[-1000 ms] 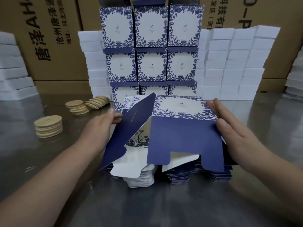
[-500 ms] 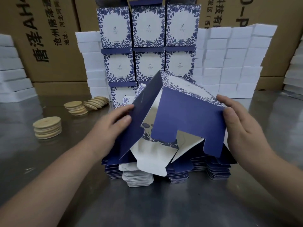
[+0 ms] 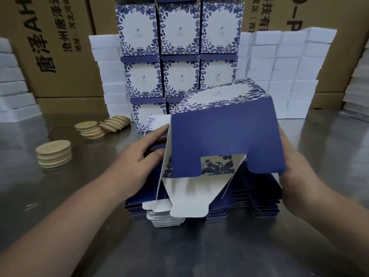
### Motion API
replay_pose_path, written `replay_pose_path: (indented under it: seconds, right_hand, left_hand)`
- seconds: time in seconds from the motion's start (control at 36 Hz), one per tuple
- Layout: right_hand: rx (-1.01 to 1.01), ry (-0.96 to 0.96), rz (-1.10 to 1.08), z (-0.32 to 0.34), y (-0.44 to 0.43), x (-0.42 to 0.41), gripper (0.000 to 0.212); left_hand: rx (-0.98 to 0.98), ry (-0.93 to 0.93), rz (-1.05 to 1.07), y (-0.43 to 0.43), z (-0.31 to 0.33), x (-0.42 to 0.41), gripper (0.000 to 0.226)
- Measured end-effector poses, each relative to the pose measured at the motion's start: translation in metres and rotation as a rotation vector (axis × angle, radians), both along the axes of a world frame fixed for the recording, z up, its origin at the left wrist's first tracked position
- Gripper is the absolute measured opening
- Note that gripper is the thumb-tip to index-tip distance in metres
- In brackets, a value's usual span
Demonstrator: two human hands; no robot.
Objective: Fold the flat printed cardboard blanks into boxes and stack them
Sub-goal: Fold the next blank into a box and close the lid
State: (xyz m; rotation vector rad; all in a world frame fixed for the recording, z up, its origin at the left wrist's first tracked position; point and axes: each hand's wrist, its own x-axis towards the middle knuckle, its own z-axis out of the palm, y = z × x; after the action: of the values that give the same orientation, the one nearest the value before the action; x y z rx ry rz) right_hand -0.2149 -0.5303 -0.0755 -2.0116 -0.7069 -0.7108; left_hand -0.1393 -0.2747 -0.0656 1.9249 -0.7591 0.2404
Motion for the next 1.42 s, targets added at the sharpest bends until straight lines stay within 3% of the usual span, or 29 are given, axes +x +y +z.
replay_pose_path:
  seconds: [0.08,0.28,0.44,0.5,0.58,0.72,0.78,0.86,1.14,1.42]
  right_hand:
    - [-0.111,0.005,-0.061,0.008,0.012,-0.007,0.057]
    - [-0.02,0.112,-0.237,0.003,0.023,-0.007,0.075]
    - [0.141,0.159,-0.163,0.0,0.02,-0.006,0.04]
    - [0.113,0.131,-0.176,0.001,0.021,-0.005,0.045]
    - [0.054,0.03,-0.14,0.005,0.027,-0.007,0.041]
    - [-0.029,-0.05,-0.121,0.01,0.027,-0.009,0.062]
    - [-0.043,-0.04,-0.155,0.008,0.026,-0.008,0.055]
    - [-0.054,-0.057,-0.193,0.002,0.022,-0.008,0.046]
    - [-0.065,0.003,-0.313,-0.001,0.016,-0.008,0.077]
    - [-0.122,0.003,-0.291,0.0,0.018,-0.006,0.069]
  left_hand:
    - [-0.005,-0.01,0.015,-0.001,-0.001,-0.001,0.057]
    - [0.028,-0.124,0.06,-0.005,-0.003,-0.004,0.048]
    - [0.034,-0.268,0.041,-0.006,0.002,-0.012,0.045]
    - [0.048,-0.277,-0.02,-0.006,0.002,-0.016,0.052]
    - [0.106,-0.236,-0.065,-0.005,0.005,-0.02,0.08]
    - [0.197,-0.256,0.048,-0.009,0.008,-0.027,0.085]
    - [0.182,-0.261,0.065,-0.009,0.008,-0.028,0.085]
    - [0.147,-0.32,0.083,-0.01,0.008,-0.028,0.08]
    - [0.115,-0.478,0.148,-0.01,0.005,-0.027,0.05]
    - [0.065,-0.641,0.131,-0.012,0.003,-0.024,0.038]
